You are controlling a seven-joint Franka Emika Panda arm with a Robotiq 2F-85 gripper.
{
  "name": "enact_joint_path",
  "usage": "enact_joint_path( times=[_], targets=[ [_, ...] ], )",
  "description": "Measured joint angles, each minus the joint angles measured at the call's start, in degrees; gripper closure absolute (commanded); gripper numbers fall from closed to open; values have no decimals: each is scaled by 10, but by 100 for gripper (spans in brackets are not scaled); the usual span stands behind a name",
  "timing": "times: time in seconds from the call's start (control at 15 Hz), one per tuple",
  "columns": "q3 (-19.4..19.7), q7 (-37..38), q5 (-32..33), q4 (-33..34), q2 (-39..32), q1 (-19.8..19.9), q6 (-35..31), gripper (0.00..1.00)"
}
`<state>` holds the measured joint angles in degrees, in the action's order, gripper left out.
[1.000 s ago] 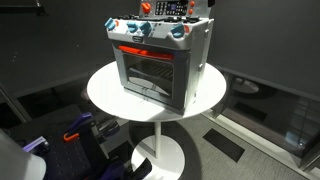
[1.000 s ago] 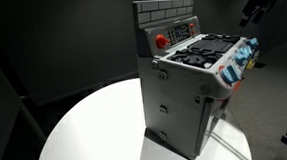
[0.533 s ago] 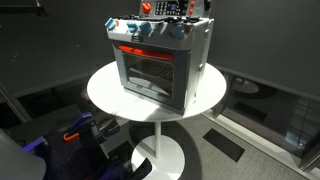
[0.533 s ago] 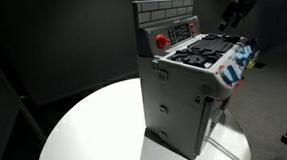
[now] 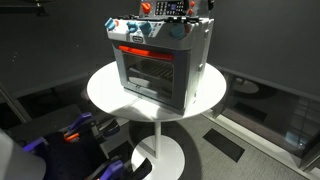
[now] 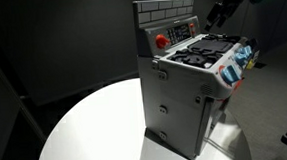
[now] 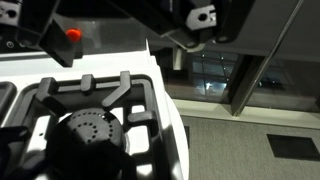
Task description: Press the top right orange button on the stove
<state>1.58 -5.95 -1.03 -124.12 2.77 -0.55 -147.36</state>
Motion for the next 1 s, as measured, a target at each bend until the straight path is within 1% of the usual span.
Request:
enact_joint_path(
  times=[0.47,1.0],
  targets=[
    [-14,0,-3,46,-37,-1,-3,0],
    [-16,0,-3,77,-68,-1,-23,0]
  ],
)
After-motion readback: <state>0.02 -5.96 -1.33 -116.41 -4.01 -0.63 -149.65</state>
